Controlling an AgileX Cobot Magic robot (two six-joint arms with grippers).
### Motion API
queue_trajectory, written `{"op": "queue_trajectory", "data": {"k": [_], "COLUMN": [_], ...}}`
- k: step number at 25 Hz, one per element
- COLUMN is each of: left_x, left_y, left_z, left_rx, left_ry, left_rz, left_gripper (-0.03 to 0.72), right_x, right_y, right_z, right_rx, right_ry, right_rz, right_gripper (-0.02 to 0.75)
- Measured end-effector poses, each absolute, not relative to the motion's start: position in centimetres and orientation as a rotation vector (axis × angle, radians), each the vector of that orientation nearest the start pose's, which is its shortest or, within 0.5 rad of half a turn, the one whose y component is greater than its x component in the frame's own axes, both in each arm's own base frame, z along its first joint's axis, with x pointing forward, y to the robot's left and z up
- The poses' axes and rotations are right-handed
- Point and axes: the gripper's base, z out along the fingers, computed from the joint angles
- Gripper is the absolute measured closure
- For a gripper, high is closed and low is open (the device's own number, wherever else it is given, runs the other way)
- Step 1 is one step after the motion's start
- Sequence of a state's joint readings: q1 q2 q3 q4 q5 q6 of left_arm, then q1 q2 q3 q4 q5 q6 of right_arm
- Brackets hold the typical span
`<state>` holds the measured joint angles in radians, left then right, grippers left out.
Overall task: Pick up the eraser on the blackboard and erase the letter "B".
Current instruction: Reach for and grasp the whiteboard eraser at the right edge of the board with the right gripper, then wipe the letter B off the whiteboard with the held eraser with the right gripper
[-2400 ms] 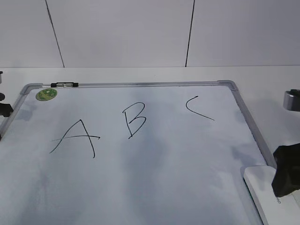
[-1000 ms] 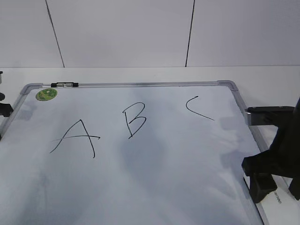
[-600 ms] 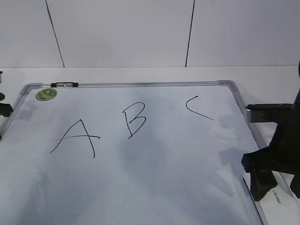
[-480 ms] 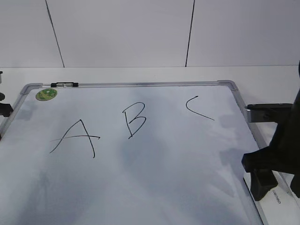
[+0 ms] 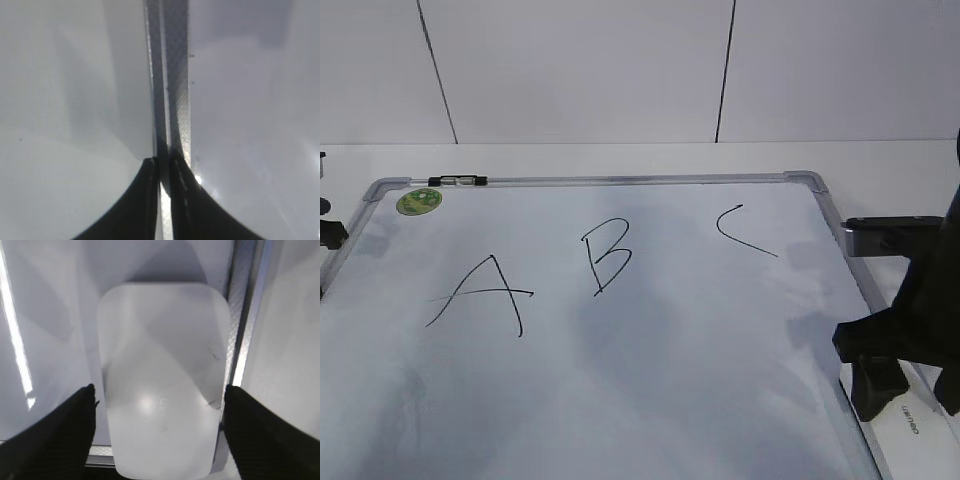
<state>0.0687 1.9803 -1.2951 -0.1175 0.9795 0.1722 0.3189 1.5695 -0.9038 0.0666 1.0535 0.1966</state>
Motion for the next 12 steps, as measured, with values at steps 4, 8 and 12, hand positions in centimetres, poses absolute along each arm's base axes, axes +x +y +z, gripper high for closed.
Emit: {"op": "queue_trajectory", "data": {"k": [4,8,12], "left_x": [36.68,36.68,36.68], "left_y": [1.63,1.63,1.63], "left_z": [15.31,15.31,15.31], "left_rx": [0.059,0.059,0.059], "left_ry": [3.132,3.132,3.132], "left_rz": [-0.153,-0.153,-0.153], "left_gripper": [0.66,0.66,0.66], "right_x": [24.04,24.04,24.07], "right_y": [8.49,8.48,8.34], "right_z": [19.61,19.61,19.6], "right_rx": [-0.138,-0.139,-0.145], "right_ry": [3.209,3.209,3.207], "right_rz": [0.064,0.063,0.038], "right_gripper": [0.104,0.105,0.108]}}
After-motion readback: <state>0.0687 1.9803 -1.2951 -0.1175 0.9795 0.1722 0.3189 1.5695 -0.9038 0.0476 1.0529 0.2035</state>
